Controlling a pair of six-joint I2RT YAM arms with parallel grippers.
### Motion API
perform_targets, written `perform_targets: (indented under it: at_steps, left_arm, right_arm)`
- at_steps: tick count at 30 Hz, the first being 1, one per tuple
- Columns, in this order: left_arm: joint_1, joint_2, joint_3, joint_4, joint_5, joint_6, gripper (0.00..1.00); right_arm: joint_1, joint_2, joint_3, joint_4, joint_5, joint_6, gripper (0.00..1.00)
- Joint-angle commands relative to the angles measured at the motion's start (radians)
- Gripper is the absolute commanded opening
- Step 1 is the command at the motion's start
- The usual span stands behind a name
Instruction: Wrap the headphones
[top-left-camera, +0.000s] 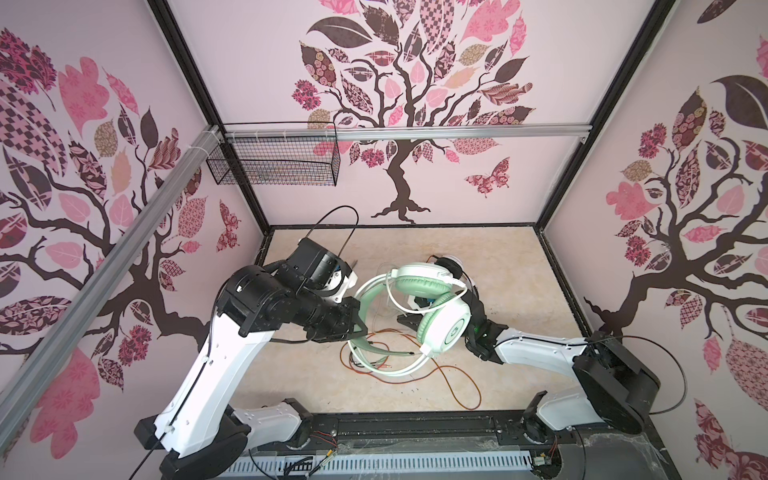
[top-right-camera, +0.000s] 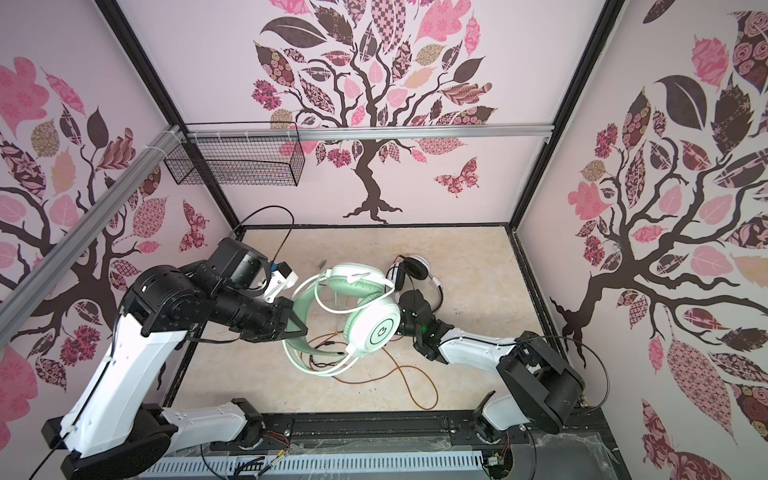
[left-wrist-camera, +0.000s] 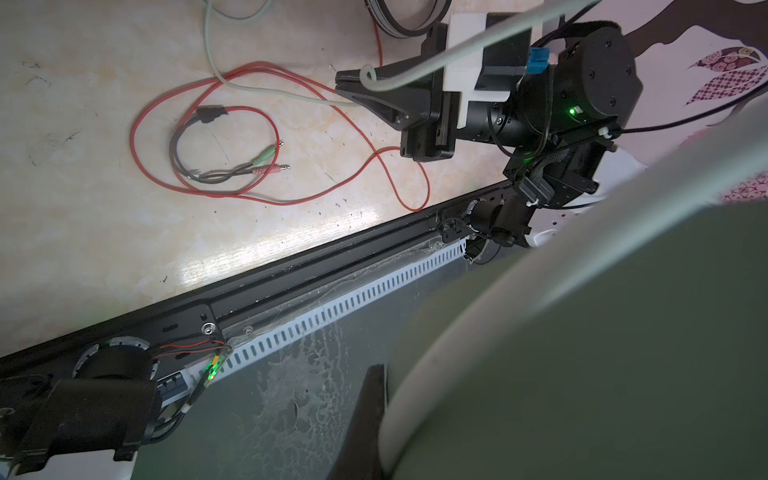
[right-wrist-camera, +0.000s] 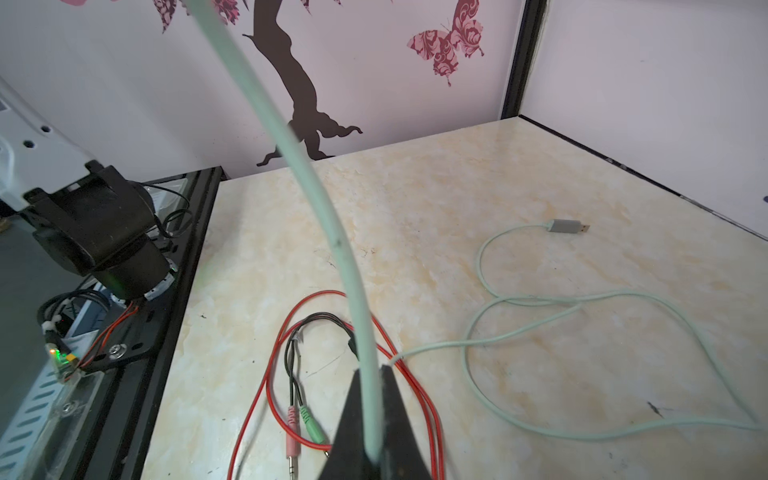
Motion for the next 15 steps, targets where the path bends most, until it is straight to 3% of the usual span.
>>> perform_targets:
  at_steps: [1, 5, 15]
  left_arm:
    - [0.008, -0.017, 0.044, -0.072, -0.004, 0.027, 0.00]
    - [0.010, -0.026, 0.045, -0.074, -0.011, 0.028, 0.00]
    - [0.030, -0.029, 0.083, -0.032, 0.037, 0.010, 0.00]
  right_arm:
    - [-0.001, 0.002, 0.049, 0.000, 0.138, 0.071, 0.00]
    - [-0.024, 0.024, 0.092, -0.125, 0.248, 0.103, 0.00]
    - [-0.031, 0.097, 0.094, -0.225, 0.301, 0.158, 0.00]
